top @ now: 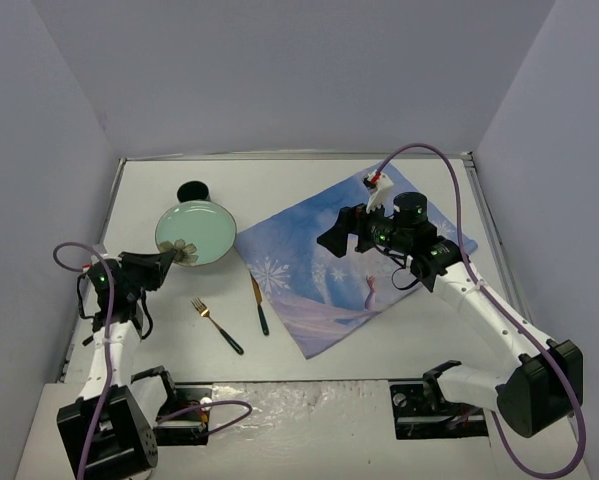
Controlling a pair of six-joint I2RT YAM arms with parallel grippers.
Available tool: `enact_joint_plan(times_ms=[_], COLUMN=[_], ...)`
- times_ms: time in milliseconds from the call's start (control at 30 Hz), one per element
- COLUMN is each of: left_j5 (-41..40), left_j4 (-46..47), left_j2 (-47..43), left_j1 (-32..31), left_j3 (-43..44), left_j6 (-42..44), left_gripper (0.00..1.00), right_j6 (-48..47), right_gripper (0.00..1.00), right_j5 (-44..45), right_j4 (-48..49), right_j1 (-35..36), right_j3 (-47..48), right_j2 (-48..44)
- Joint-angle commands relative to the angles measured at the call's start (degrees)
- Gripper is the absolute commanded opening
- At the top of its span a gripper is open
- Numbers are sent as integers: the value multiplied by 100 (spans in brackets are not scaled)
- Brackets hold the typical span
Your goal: Set the dinner table for one person
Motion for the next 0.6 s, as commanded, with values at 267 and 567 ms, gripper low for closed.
enact_joint_plan(times_ms=[267, 567], left_j5=[-268, -580], left_j4=[1255, 2575], left_j2=[1398, 3763], left_j1=[-2753, -4295], left_j3=[2059, 3567], left_j6=[34, -216], left_gripper=[0, 0], right_j6=[6, -320], right_gripper=[100, 100], right_j5=[511, 1200], right_j4=[254, -233], right_j1=[-51, -129], right_j3=[540, 650], right_j2=[-650, -1196])
